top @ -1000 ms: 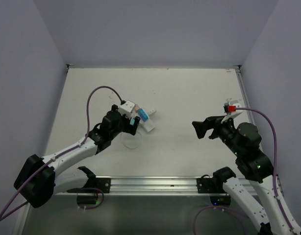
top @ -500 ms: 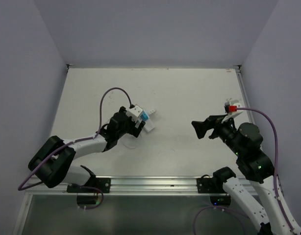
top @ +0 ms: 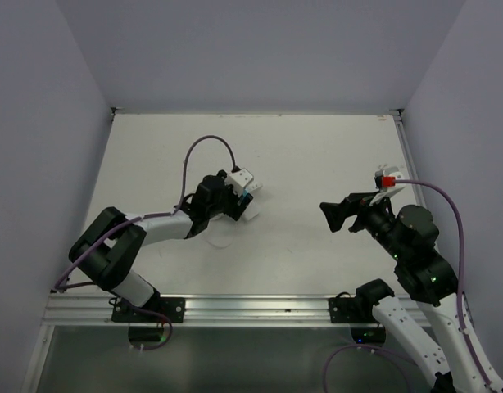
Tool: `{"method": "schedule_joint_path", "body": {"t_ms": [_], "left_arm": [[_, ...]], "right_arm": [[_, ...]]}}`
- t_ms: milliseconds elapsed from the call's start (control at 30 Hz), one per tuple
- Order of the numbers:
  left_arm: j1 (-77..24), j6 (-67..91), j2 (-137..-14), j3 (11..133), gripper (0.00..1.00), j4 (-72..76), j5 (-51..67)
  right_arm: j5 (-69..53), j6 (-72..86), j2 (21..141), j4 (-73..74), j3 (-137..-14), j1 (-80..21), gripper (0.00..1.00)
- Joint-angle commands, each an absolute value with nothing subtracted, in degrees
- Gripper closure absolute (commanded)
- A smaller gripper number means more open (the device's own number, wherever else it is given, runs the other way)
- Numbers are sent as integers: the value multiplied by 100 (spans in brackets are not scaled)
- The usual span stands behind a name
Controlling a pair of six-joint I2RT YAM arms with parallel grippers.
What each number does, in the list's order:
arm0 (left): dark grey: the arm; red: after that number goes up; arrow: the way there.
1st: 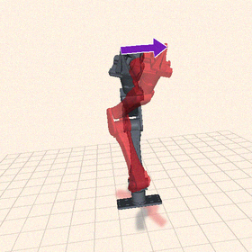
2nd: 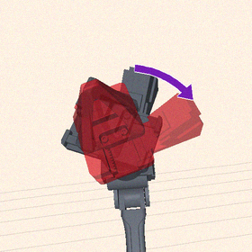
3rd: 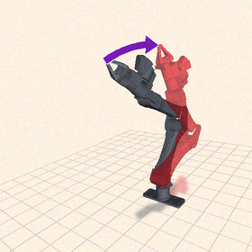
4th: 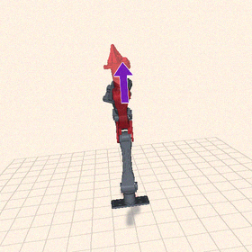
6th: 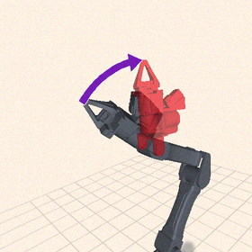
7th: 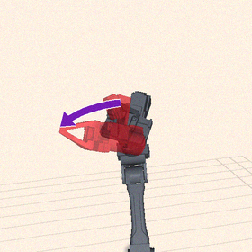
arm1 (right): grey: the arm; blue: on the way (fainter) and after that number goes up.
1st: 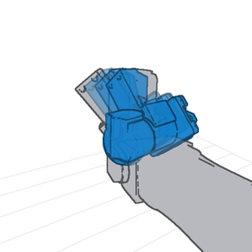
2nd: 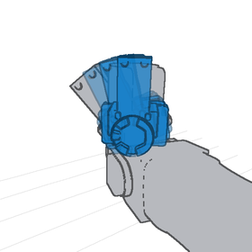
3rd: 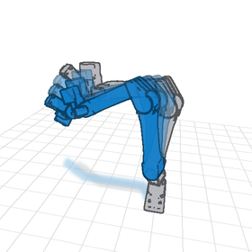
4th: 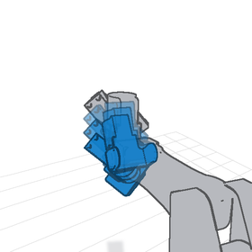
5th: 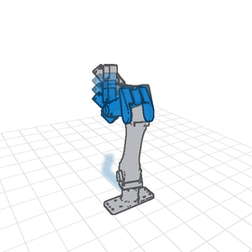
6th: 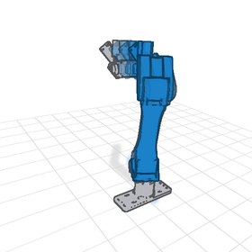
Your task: Pull the plug off the socket
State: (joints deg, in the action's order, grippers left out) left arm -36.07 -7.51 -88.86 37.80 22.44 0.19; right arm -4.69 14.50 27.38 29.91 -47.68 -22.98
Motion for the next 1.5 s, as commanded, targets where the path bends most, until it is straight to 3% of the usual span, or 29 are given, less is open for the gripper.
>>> {"method": "schedule_joint_path", "body": {"t_ms": [0, 400, 833, 1067, 1367, 1400, 1467], "left_arm": [[-3612, -485, -9078, 4218, 20, 2391, 457], [-4130, 1124, -9448, 4693, 30, 2172, -271], [-4377, 862, -9334, 4281, 19, 2337, -651], [-4377, 624, -9325, 4131, 19, 2452, -518], [-4377, 598, -9352, 4025, 33, 2672, -325], [-4377, 598, -9325, 4008, 43, 2698, -299], [-4377, 598, -9211, 3982, 50, 2690, -272]], "right_arm": [[-501, 1397, 2742, 2900, -4992, -2329, 1], [-457, 1380, 2689, 2927, -4957, -2329, 1], [-457, 1389, 2602, 2953, -4896, -2329, 1], [-457, 1380, 2602, 2944, -4869, -2320, 1], [-501, 1397, 2742, 2918, -4843, -2320, 1], [-466, 1424, 2820, 2944, -4860, -2329, 1], [-501, 1468, 2909, 2944, -4860, -2329, 1]]}}
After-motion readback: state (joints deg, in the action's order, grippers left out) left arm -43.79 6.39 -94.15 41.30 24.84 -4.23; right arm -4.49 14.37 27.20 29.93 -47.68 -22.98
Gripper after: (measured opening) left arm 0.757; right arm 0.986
